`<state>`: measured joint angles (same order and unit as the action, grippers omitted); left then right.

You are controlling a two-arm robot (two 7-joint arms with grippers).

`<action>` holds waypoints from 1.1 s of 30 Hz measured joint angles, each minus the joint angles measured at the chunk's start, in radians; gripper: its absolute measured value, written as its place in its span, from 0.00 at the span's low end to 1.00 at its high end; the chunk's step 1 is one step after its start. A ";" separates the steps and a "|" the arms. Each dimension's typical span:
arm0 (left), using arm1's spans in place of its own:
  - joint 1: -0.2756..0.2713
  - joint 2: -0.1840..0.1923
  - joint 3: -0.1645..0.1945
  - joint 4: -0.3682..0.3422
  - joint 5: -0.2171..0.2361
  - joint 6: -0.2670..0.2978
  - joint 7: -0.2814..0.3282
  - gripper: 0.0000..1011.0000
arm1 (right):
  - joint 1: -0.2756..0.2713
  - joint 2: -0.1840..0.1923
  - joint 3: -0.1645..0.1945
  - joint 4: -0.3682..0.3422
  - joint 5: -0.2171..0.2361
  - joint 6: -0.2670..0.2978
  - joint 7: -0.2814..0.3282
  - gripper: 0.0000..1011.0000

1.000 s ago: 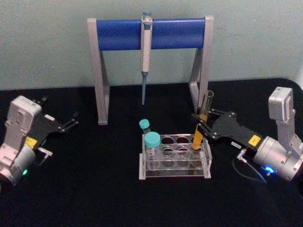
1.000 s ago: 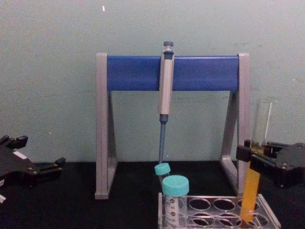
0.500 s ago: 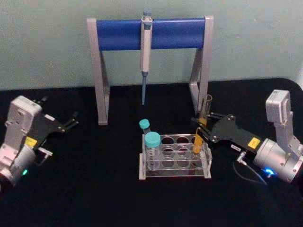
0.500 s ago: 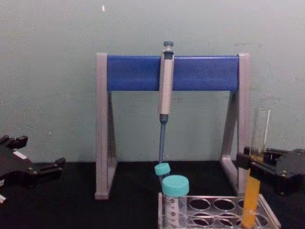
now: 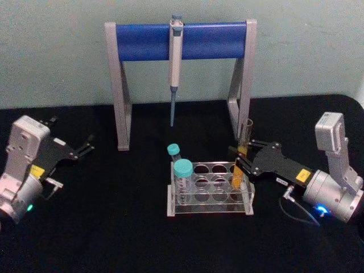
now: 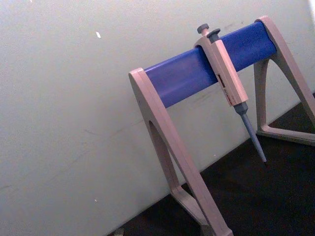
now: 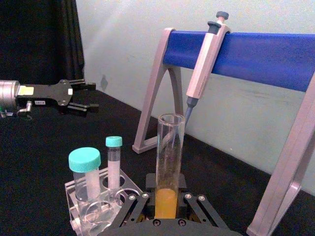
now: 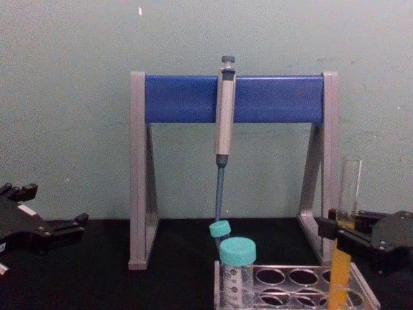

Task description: Pick up the test tube from the test tube rack, shake it, then place it back into the test tube rack.

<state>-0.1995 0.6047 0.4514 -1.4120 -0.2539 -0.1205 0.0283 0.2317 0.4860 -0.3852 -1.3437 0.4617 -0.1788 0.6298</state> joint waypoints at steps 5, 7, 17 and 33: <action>0.000 0.000 0.000 0.000 0.000 0.000 0.000 0.99 | 0.001 -0.002 -0.001 0.008 -0.002 -0.003 0.001 0.23; 0.000 0.000 0.000 0.000 0.000 0.000 0.000 0.99 | 0.001 -0.002 -0.001 0.010 -0.002 -0.004 0.002 0.23; 0.000 0.000 0.000 0.000 0.000 0.000 0.000 0.99 | 0.002 -0.004 -0.002 0.017 -0.004 -0.007 0.004 0.23; 0.000 0.000 0.000 0.000 0.000 0.000 0.000 0.99 | -0.001 -0.007 -0.003 0.024 -0.004 0.001 0.002 0.23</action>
<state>-0.1995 0.6047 0.4514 -1.4120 -0.2539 -0.1205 0.0283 0.2312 0.4786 -0.3886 -1.3201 0.4582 -0.1779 0.6320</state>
